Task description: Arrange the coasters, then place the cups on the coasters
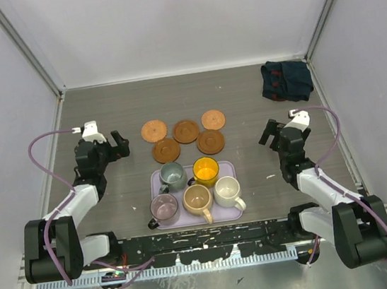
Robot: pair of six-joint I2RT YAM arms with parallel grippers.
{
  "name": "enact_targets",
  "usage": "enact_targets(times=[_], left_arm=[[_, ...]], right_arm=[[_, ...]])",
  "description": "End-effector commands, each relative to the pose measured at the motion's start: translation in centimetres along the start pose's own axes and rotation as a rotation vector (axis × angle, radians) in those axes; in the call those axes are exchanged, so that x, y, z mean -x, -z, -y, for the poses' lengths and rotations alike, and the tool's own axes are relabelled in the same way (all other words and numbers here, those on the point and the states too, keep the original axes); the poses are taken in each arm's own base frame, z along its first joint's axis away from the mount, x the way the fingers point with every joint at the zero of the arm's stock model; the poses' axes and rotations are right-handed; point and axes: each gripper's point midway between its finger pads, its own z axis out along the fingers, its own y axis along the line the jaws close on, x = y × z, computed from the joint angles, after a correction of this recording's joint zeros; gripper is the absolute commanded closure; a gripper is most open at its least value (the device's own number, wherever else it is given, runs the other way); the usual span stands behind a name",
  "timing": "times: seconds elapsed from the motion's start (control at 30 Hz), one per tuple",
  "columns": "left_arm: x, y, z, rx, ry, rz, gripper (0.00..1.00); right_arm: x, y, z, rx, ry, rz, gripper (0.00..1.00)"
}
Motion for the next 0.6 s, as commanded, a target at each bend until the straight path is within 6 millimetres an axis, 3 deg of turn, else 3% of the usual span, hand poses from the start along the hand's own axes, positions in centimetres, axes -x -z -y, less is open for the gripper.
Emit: enact_targets(times=[0.0,0.57], left_arm=[[2.47,0.01,0.17,-0.008,-0.026,0.088,0.02],[2.41,-0.2,0.03,0.0,-0.023,0.081,0.02]], right_arm=[[2.87,0.27,-0.47,0.01,-0.03,0.095,0.0],[2.78,0.18,-0.62,0.015,-0.028,0.089,0.0]])
